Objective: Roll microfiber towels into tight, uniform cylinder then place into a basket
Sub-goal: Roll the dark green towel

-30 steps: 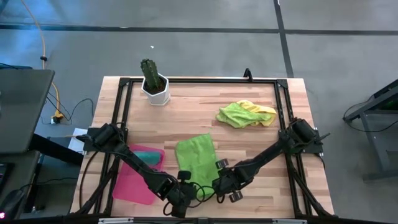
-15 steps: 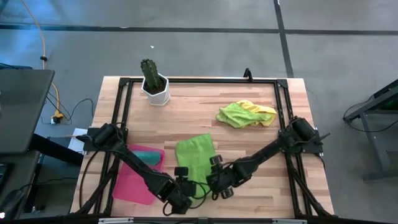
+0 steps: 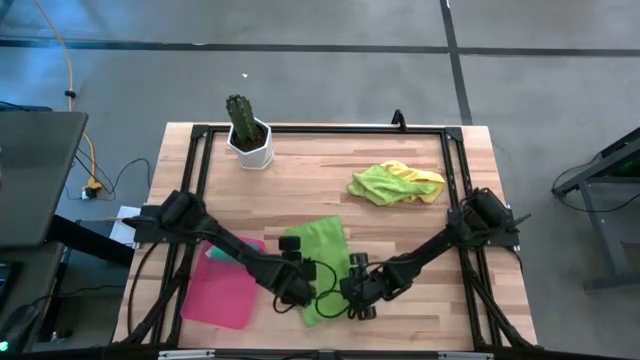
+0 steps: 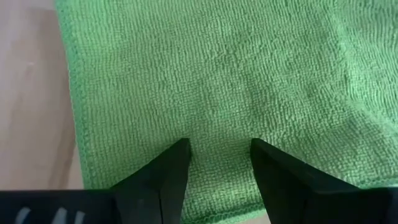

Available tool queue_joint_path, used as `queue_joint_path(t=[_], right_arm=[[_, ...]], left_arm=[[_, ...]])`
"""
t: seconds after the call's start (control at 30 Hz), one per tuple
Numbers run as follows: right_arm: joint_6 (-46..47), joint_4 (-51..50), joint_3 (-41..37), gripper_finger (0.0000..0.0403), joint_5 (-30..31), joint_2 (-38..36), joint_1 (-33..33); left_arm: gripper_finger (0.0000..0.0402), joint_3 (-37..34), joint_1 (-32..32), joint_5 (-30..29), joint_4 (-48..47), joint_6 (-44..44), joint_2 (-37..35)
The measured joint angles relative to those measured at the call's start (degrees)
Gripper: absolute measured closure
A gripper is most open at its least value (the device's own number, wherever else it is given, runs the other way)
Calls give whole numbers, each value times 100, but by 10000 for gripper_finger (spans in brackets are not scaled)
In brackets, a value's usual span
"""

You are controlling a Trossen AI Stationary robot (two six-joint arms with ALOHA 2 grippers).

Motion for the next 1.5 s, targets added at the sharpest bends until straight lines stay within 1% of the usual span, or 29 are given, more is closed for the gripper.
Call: queue_joint_path(t=[0.2, 0.33, 0.47, 0.57, 0.67, 0.73, 0.87, 0.97, 1.03, 1.1, 1.2, 1.27, 1.37, 1.5], right_arm=[[18, 65, 0, 234, -54, 7, 109], [2, 63, 0, 234, -23, 11, 114], [-139, 12, -2, 234, -19, -53, 71], [-157, -171, -17, 234, -37, -300, 31], [-206, -459, -9, 234, -4, -602, -20], [-302, -615, -9, 234, 125, -776, -48], [-894, -858, -9, 234, 606, -1010, -64], [-1482, -901, -9, 234, 694, -1025, -71], [-1672, -875, -9, 234, 698, -1018, -71], [-1698, -864, -9, 234, 695, -1012, -74], [-1485, -858, -9, 234, 653, -1012, -75], [-1347, -856, -9, 234, 589, -1012, -75], [-1354, -813, -11, 234, 465, -1012, -88], [-1512, -591, -11, 234, 377, -1012, -88]], left_arm=[[272, -372, 215, 269, 136, -42, -31], [272, -414, 235, 288, 115, -22, -37], [272, -191, 194, 263, -86, 176, -25], [272, 100, 144, 283, -94, 315, -99], [271, 358, 64, 411, -125, 310, -186], [271, 523, -3, 597, -147, 280, -179], [271, 758, -210, 1062, -46, 3, -181], [271, 760, -415, 1435, 24, -308, -181], [271, 760, -574, 1518, 76, -627, -181], [271, 760, -747, 1512, 94, -1021, -181], [271, 760, -979, 1444, 306, -1634, -181], [271, 760, -1112, 1343, 491, -1824, -181], [271, 760, -1209, 1312, 786, -1840, -181], [271, 760, -1096, 1253, 1320, -1462, -177]])
